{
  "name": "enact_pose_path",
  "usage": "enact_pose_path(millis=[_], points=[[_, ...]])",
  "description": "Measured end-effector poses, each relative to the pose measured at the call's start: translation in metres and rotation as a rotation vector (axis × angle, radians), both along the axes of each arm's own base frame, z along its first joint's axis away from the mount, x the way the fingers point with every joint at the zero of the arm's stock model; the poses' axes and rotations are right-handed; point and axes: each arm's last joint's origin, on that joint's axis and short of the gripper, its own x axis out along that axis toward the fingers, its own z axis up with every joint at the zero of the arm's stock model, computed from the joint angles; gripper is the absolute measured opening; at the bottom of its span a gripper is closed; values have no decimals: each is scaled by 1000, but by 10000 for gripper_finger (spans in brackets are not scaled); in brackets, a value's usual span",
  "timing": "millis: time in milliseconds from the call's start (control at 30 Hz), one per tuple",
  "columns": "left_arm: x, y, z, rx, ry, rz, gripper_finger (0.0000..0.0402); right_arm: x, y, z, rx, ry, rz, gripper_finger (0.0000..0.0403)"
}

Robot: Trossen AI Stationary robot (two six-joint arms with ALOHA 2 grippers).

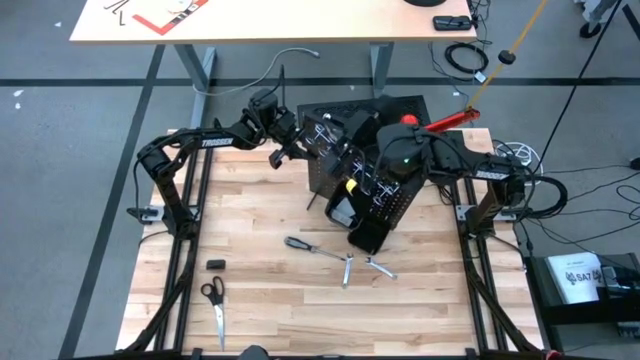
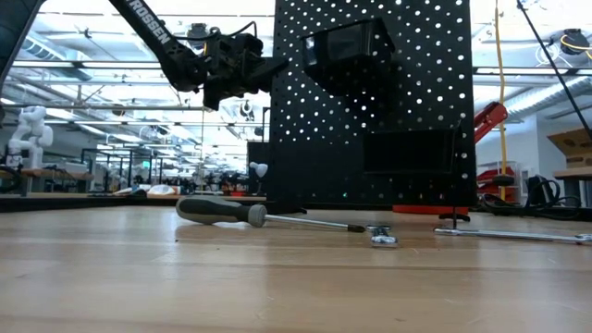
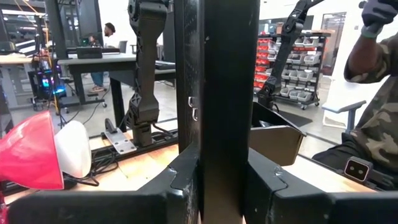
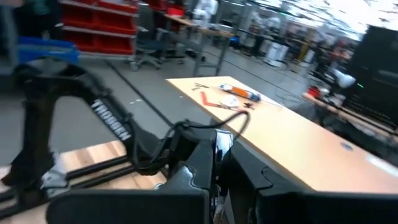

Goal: Hang tools onto peg board
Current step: Unhang the pliers from the pegboard

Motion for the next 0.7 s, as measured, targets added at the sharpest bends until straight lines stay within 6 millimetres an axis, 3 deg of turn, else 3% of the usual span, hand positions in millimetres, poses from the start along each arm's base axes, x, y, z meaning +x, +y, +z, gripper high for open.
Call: enact_pose_path(millis=[700], points=[[0, -2, 0, 2, -6, -45, 84, 3, 0, 0, -168, 158, 244, 13]])
